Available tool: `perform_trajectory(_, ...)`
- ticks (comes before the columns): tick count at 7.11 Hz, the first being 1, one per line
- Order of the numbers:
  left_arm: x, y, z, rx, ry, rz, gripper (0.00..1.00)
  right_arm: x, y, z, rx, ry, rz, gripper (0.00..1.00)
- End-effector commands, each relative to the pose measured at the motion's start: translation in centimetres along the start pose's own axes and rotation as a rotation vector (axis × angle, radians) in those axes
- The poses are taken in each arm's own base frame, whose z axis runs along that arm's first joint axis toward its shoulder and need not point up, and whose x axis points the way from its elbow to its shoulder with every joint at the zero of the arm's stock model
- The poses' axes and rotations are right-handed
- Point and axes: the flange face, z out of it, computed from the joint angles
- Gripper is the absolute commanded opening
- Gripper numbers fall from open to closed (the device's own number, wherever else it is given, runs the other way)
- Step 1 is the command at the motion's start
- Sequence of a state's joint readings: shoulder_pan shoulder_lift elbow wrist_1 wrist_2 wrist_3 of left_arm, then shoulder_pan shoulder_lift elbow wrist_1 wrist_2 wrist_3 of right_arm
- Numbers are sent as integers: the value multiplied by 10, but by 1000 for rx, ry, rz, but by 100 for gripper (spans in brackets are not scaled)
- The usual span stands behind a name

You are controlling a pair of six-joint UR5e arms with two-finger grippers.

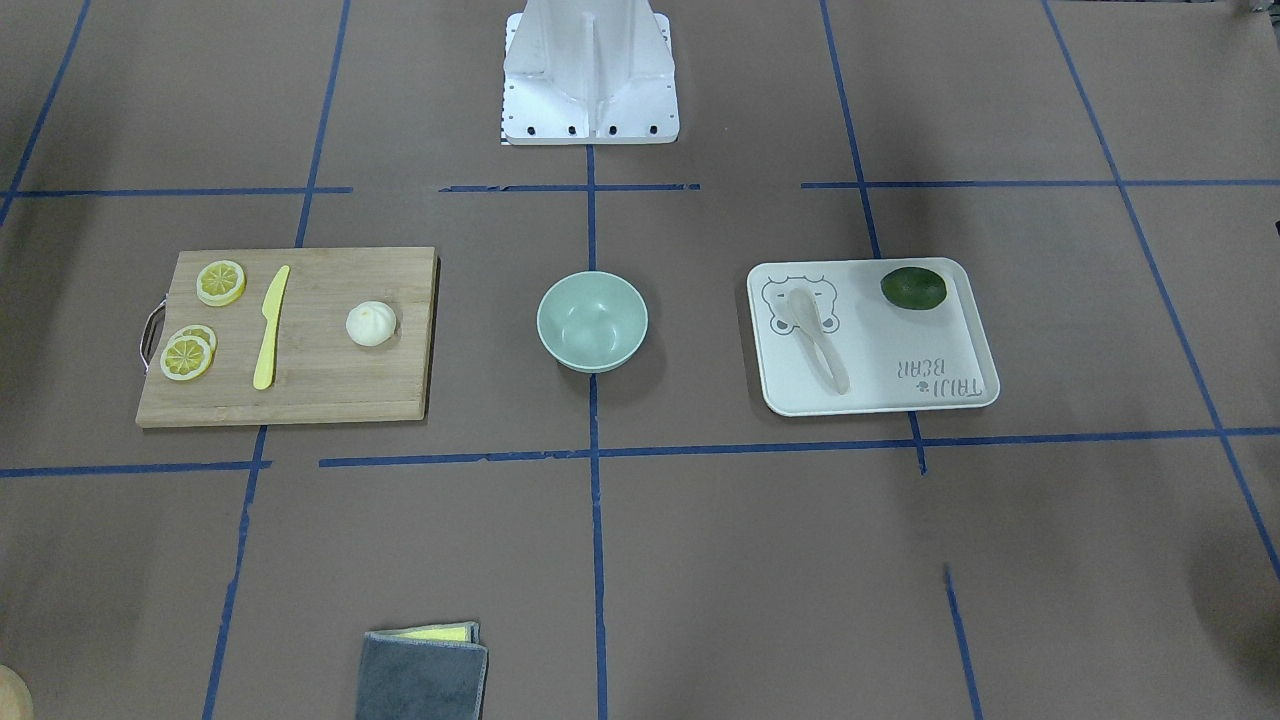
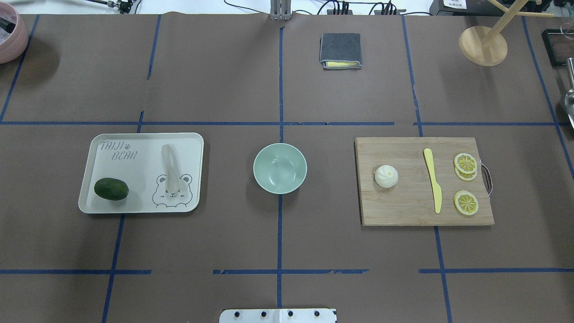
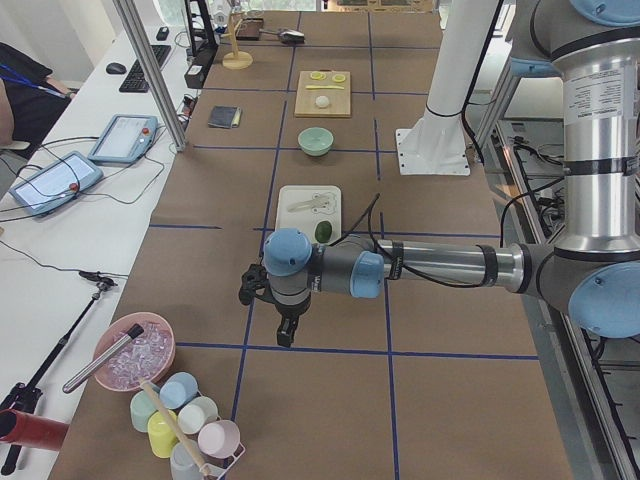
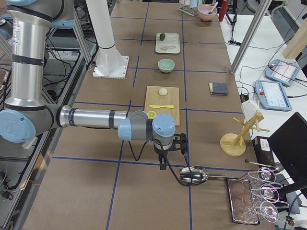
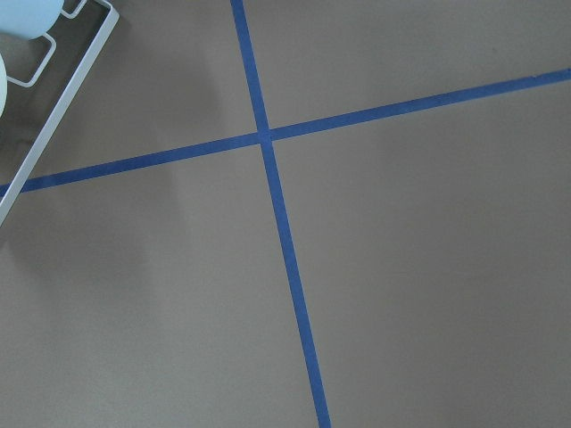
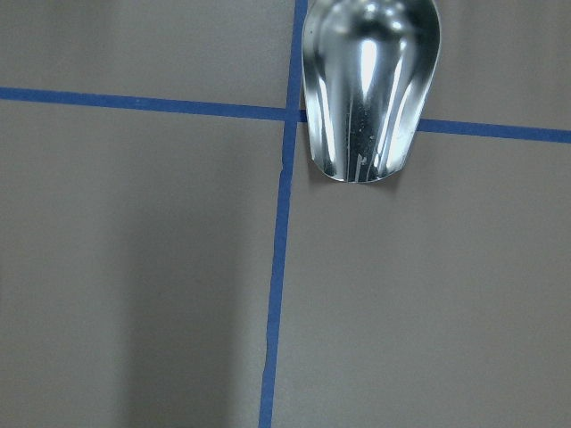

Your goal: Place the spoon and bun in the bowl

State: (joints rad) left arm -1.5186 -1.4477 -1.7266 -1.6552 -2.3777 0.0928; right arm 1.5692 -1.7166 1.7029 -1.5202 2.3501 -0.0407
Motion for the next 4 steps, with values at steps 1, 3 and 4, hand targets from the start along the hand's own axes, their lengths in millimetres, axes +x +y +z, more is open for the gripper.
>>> perform_trajectory(1,-1,-1,-3,3,-31,11,100,-1,-1,-1,2,-1,5,100)
perform_trajectory(3,8,-5,-13,23,-55,33,100,-3,-4,-3,28,0,-21,100)
perform_trajectory(4,9,-7,-14,30,-57,40,100,-9,-9,-9,87,-1,-79,100)
